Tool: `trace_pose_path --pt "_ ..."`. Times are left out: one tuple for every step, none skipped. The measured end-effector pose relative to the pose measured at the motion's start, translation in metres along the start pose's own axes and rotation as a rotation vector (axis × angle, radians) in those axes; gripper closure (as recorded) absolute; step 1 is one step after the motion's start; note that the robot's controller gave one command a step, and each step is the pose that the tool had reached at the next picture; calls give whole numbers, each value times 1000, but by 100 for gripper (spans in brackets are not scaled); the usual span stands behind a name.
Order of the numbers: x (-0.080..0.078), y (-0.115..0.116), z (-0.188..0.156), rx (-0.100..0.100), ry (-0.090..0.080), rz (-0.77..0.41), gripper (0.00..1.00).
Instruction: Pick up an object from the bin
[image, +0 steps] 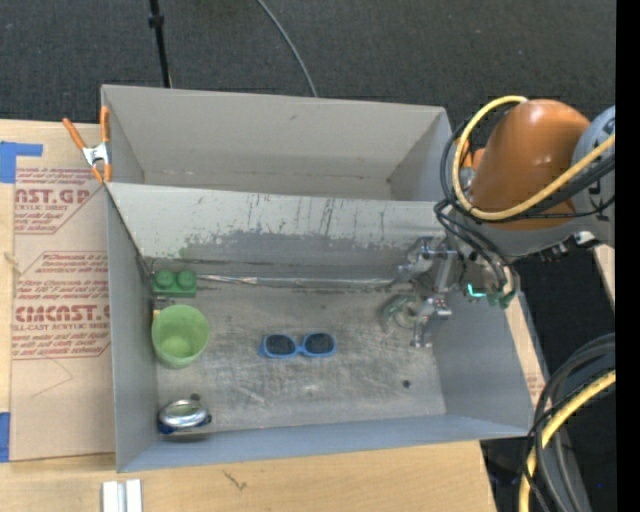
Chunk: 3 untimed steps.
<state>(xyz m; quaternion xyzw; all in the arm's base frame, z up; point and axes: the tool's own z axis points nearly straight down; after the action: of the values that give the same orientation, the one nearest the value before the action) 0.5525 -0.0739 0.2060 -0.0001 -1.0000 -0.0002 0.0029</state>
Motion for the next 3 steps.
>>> trace_pose_path --pt "4 82 86 -4 2 50 0" --pt "-6 101 133 -1 -14 347 0" --pt "-7 103 131 -5 -17 345 100"
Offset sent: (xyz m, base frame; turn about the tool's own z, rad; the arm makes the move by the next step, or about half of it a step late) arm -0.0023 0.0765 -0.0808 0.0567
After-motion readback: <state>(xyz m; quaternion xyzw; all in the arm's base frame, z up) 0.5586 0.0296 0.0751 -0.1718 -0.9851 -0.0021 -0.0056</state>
